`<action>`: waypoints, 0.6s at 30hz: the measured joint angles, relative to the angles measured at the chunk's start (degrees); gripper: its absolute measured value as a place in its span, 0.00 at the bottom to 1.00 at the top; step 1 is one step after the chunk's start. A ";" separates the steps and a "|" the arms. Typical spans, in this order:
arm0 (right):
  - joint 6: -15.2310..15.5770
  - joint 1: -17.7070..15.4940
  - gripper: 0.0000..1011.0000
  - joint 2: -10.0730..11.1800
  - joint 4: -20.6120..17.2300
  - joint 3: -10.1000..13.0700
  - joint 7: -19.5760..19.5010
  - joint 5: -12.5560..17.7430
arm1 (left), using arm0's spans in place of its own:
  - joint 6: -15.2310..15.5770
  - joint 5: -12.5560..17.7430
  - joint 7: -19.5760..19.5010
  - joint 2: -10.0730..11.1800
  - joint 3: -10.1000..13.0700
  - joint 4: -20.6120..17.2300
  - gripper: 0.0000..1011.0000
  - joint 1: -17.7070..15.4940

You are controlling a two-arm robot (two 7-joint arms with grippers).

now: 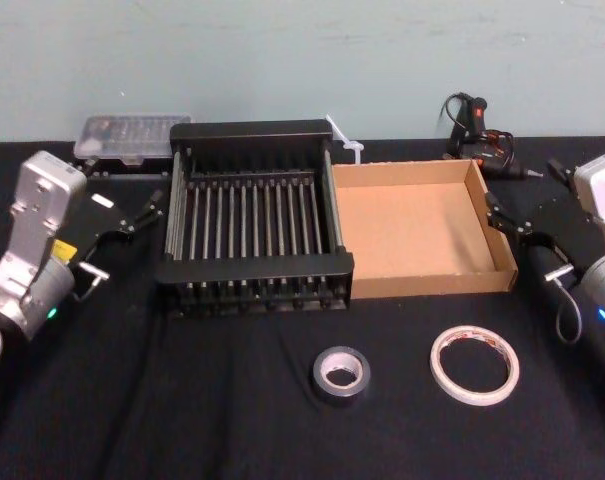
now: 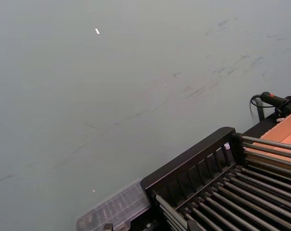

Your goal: Pick up the white tape and place it into the black box , Pick up the silver tape and place it into the brown box.

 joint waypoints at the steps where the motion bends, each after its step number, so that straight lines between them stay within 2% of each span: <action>1: 0.00 0.00 0.99 0.00 0.00 0.00 0.00 0.00 | 0.00 0.00 0.00 0.00 0.00 0.00 0.99 0.00; 18: 0.00 0.00 0.99 0.00 0.00 0.00 0.00 0.00 | 0.00 0.00 0.00 0.00 0.00 0.00 0.99 0.00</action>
